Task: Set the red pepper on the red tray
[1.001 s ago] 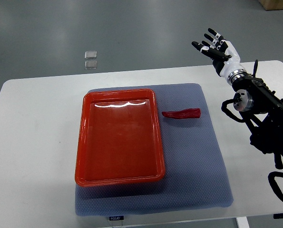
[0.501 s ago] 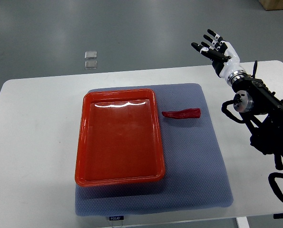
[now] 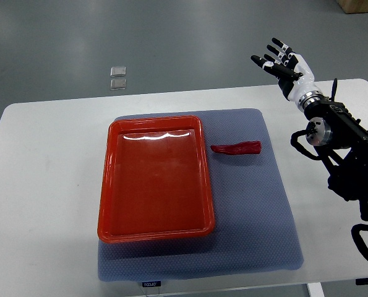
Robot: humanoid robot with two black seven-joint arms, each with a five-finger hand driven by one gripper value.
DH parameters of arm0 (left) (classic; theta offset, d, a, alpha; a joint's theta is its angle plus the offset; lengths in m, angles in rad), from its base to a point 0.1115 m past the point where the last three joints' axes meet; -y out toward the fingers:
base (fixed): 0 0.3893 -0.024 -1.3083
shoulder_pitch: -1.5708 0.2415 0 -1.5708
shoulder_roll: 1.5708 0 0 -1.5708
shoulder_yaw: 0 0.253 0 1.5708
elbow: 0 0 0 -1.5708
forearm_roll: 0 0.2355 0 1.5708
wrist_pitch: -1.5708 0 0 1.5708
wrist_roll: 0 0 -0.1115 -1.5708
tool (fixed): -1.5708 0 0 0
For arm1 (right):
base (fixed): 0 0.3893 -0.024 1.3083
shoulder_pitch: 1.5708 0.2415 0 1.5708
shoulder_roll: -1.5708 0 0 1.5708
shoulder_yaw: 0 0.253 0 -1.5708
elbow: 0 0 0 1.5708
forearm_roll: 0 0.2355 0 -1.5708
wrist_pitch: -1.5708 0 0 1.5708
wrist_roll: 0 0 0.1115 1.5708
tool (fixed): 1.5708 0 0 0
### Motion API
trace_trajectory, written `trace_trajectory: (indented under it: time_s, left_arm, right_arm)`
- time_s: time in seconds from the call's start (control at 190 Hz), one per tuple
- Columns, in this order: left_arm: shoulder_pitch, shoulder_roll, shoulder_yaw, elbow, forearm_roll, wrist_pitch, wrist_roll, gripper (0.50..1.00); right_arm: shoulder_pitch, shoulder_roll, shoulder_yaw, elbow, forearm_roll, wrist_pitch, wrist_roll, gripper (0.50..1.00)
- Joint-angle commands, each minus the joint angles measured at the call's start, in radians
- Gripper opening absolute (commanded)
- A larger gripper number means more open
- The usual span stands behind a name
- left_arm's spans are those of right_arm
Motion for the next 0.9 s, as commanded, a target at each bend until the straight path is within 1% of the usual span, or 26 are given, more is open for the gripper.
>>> trace_trajectory:
  time_s: [0.0, 0.169, 0.321, 0.59, 0.669, 0.754, 0.843, 0.896]
  left_arm:
    - [0.0, 0.0, 0.001, 0.0, 0.0, 0.001, 0.0, 1.0]
    - [0.0, 0.0, 0.001, 0.0, 0.0, 0.001, 0.0, 1.0]
    - [0.0, 0.0, 0.001, 0.0, 0.0, 0.001, 0.0, 1.0]
    - [0.0, 0.0, 0.001, 0.0, 0.0, 0.001, -0.002, 1.0]
    - [0.0, 0.0, 0.001, 0.0, 0.0, 0.001, 0.0, 1.0]
    - [0.0, 0.0, 0.001, 0.0, 0.0, 0.001, 0.0, 1.0]
    - [0.0, 0.0, 0.001, 0.0, 0.0, 0.001, 0.0, 1.0]
    - [0.0, 0.0, -0.001, 0.0, 0.0, 0.001, 0.0, 1.0]
  right_arm:
    - [0.001, -0.007, 0.0, 0.001, 0.0, 0.0, 0.0, 0.915]
    - [0.002, -0.015, -0.008, 0.005, -0.005, 0.001, 0.0, 0.915]
    - [0.002, -0.041, -0.068, 0.014, -0.009, 0.003, 0.0, 0.913]
    - [0.028, -0.047, -0.144, 0.033, -0.118, 0.009, 0.003, 0.913]
    - [0.059, -0.081, -0.206, 0.036, -0.126, 0.014, 0.003, 0.913]
    - [0.1, -0.129, -0.318, 0.037, -0.126, 0.014, 0.008, 0.913]
    - [0.14, -0.17, -0.436, 0.037, -0.127, 0.015, 0.043, 0.913]
    - [0.149, -0.182, -0.483, 0.041, -0.127, 0.017, 0.049, 0.913]
